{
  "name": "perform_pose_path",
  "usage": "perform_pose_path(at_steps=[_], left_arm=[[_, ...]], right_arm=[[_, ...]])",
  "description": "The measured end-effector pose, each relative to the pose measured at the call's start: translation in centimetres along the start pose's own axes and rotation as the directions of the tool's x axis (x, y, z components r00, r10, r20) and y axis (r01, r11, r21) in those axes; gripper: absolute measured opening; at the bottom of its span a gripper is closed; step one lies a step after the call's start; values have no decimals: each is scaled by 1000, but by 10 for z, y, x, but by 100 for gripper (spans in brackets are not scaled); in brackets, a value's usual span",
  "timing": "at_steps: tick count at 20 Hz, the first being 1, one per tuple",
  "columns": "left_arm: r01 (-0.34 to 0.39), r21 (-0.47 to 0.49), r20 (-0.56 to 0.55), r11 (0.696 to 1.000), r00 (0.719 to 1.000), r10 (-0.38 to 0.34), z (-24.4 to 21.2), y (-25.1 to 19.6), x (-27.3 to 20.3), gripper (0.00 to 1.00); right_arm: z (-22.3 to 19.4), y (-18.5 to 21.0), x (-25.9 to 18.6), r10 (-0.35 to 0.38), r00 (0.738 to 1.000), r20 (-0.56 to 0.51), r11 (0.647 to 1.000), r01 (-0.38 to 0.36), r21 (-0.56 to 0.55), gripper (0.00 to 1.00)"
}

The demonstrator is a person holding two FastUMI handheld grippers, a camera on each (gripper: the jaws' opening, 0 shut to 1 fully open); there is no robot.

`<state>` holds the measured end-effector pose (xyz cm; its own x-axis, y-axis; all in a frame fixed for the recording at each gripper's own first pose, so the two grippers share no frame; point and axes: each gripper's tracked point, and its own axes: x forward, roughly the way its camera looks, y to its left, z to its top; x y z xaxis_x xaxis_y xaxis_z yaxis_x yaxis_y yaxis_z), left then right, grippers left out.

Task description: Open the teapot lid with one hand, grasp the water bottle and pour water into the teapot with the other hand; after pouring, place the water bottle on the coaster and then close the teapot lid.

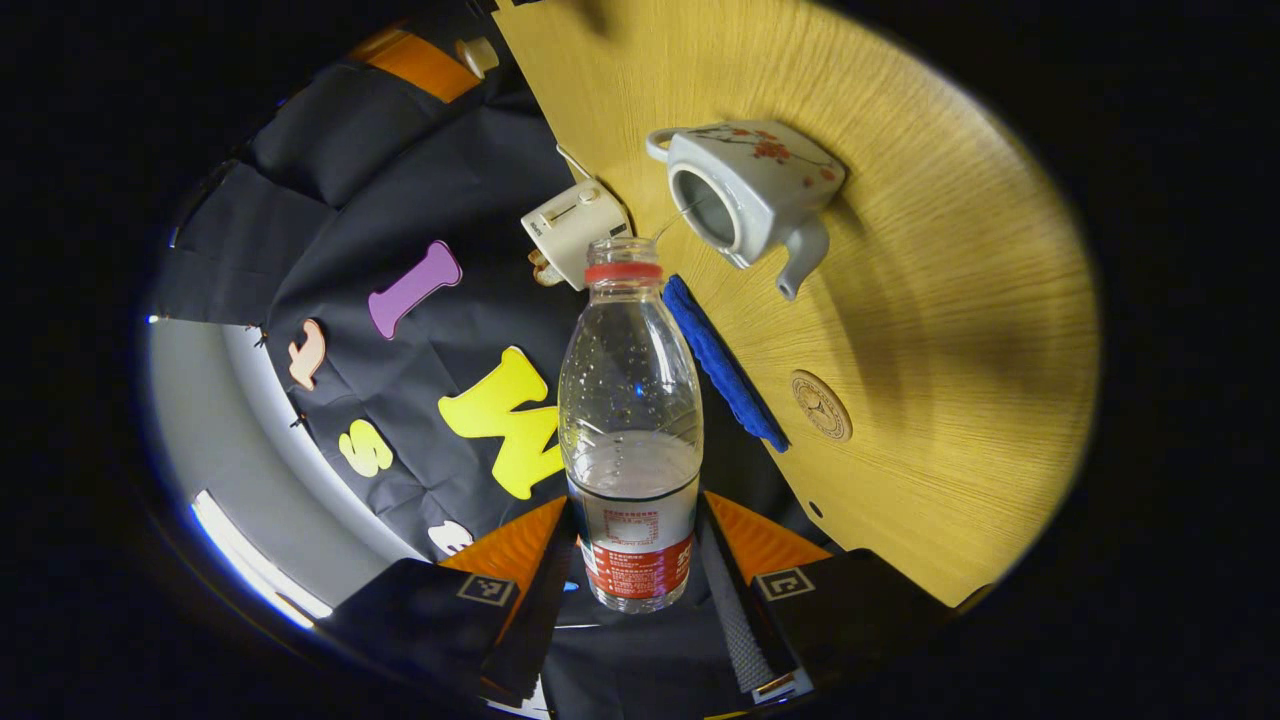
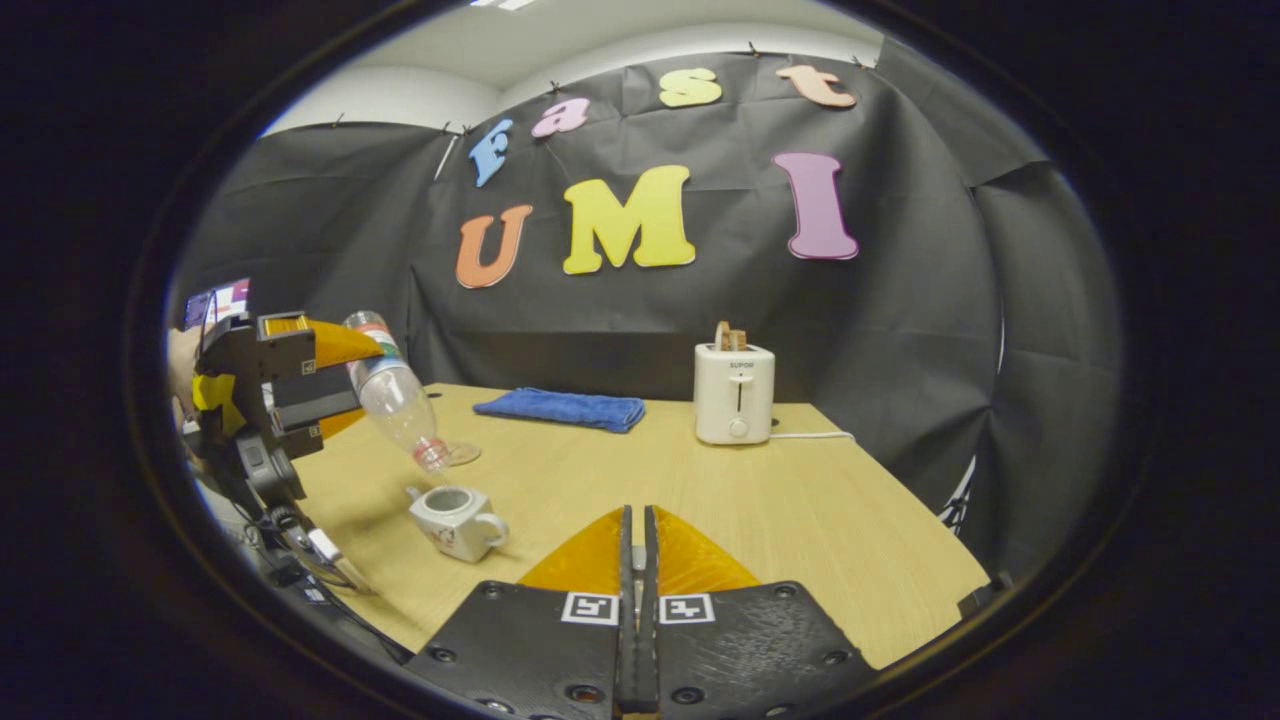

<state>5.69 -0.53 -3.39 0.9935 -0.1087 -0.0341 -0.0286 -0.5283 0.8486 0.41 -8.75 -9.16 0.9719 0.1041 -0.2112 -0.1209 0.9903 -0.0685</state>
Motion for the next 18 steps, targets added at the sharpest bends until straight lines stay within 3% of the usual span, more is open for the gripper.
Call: perform_pose_path(at_steps=[3, 4, 5, 6, 12, 15, 18], left_arm=[[0, 8, 4, 1000, 1000, 0, 2, 1, 0, 76], [1, 7, 4, 1000, 1000, -1, 1, 1, 0, 72], [3, 6, 1, 1000, 1000, -3, 0, 0, 1, 76], [4, 4, -3, 1000, 1000, -4, 0, -1, -1, 72], [-7, -39, 1, 999, 1000, 7, -1, 2, 2, 72], [55, -138, 12, 989, 998, -54, -1, -15, 6, 72], [142, -350, 16, 926, 989, -145, -4, -40, 3, 72]], right_arm=[[1, 0, -1, 0, 1000, 3, 1000, 0, 2, 0], [1, 0, -1, 0, 1000, 3, 1000, 0, 1, 0], [1, 0, 0, 1, 1000, 3, 1000, -1, 0, 0], [1, 0, -1, 0, 1000, 3, 1000, 0, 0, 0], [2, 2, -1, 4, 1000, 3, 1000, -4, 6, 0], [4, 3, -1, 6, 1000, 5, 1000, -6, 8, 0], [7, 4, -3, 10, 1000, 9, 1000, -10, 22, 0]])
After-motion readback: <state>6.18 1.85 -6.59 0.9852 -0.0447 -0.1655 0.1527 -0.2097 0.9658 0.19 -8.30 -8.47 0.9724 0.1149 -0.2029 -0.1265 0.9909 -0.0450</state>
